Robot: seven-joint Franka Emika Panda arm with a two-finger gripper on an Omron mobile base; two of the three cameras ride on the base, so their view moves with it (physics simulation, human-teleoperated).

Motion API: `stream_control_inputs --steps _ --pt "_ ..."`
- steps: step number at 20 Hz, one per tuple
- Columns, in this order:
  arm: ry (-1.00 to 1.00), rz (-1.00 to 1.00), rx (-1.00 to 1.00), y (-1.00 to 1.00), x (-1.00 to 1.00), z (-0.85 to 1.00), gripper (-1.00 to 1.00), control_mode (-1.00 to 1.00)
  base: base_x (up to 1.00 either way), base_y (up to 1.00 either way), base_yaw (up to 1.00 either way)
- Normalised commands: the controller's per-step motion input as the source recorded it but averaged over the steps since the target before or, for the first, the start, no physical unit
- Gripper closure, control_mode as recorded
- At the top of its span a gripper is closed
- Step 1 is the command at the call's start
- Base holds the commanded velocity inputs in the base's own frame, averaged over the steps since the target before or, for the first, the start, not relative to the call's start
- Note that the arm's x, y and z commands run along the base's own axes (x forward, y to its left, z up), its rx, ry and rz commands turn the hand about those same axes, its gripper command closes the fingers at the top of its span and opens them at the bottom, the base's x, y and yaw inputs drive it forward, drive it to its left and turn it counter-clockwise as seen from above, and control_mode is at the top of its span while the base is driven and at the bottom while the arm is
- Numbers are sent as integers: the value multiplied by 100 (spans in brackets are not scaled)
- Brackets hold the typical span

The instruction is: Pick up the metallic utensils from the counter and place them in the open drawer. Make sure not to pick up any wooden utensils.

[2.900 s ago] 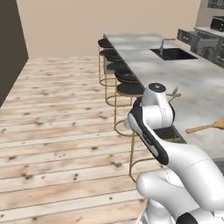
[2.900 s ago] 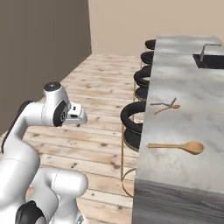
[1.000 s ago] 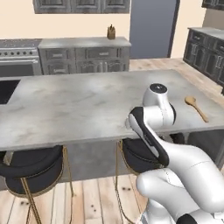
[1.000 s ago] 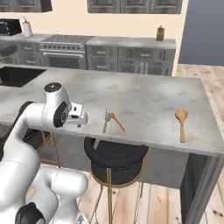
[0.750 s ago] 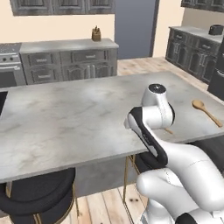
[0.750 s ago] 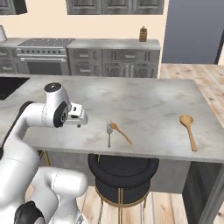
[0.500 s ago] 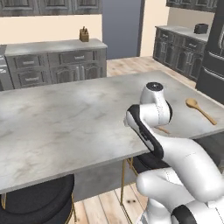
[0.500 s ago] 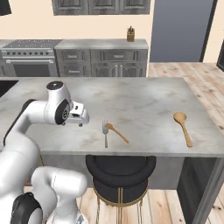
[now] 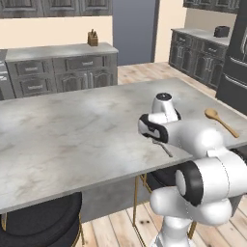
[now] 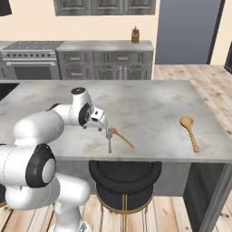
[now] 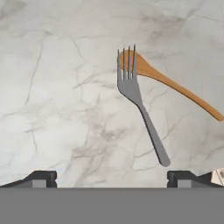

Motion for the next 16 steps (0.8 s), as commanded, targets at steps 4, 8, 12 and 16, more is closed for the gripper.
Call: stream_control_inputs --steps 4,8,12,16 --pt "-1 2 0 -59 36 -70 -100 -100 0 0 0" --pt "-2 0 2 -25 6 -17 -100 -100 0 0 0" --pt "-7 0 1 -1 23 -30 -100 -100 0 0 0" --pt "-12 4 0 -7 49 -29 -100 -100 0 0 0"
